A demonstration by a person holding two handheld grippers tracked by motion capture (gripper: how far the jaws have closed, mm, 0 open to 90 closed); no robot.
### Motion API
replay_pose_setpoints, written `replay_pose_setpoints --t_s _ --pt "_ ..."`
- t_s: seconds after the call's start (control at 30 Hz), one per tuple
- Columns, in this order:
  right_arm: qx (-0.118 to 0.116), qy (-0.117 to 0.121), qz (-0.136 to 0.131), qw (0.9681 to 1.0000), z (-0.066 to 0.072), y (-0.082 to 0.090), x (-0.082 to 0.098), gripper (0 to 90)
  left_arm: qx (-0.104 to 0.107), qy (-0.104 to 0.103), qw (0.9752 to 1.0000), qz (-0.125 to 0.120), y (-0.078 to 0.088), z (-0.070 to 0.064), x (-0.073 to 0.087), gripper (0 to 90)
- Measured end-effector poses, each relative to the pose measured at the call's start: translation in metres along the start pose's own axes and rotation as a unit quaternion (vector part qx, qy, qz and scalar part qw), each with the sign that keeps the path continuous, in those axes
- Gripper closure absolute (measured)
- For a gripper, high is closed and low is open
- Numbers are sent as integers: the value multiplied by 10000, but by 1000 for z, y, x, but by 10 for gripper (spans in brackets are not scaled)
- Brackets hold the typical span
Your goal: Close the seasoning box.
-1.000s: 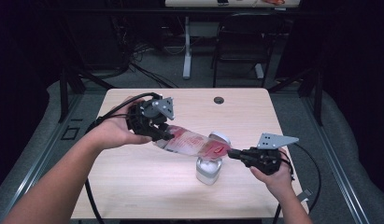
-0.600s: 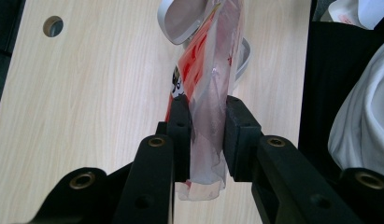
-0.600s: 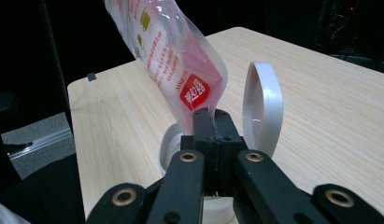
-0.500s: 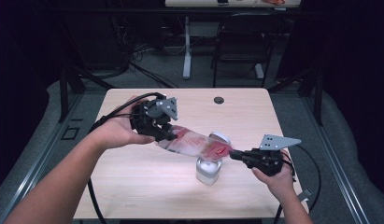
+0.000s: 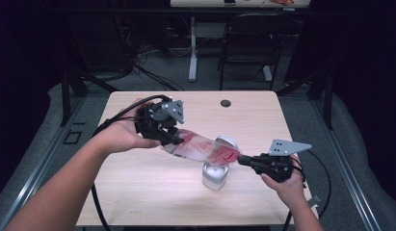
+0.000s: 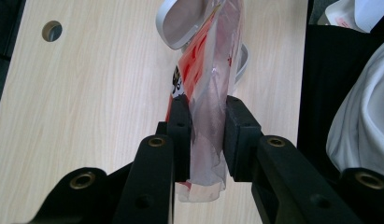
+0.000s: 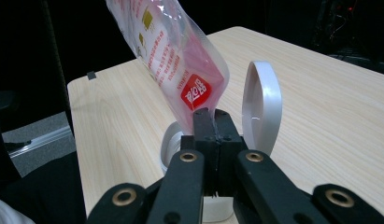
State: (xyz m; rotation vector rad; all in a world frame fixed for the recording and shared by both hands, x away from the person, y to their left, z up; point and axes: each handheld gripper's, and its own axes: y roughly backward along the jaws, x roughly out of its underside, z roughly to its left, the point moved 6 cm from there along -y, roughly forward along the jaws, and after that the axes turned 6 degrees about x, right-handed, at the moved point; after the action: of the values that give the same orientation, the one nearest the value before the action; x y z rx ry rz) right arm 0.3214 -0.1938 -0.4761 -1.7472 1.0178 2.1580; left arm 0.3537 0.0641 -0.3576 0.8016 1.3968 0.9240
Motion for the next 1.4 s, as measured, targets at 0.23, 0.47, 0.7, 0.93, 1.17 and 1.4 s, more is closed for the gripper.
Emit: replay_pose_setpoints --t_s 0.23,0.47,0.7,0.93,1.17,1.4 --pt "5 8 -21 10000 2 1 0 900 10 -11 10000 -7 1 0 0 752" --pt "-11 7 -19 10000 2 0 -1 900 6 -34 10000 36 2 0 2 752" --pt "-5 10 -20 10000 2 -1 -1 900 3 -1 10000 0 2 0 1 752" --pt "-20 18 -34 10000 2 -3 -3 900 -9 -13 10000 16 4 0 3 752" --pt "-30 4 -55 10000 3 -3 -4 900 -11 -6 10000 10 4 0 4 752" --pt "-14 29 -32 10000 3 -2 -3 900 -4 29 10000 -30 3 0 4 752"
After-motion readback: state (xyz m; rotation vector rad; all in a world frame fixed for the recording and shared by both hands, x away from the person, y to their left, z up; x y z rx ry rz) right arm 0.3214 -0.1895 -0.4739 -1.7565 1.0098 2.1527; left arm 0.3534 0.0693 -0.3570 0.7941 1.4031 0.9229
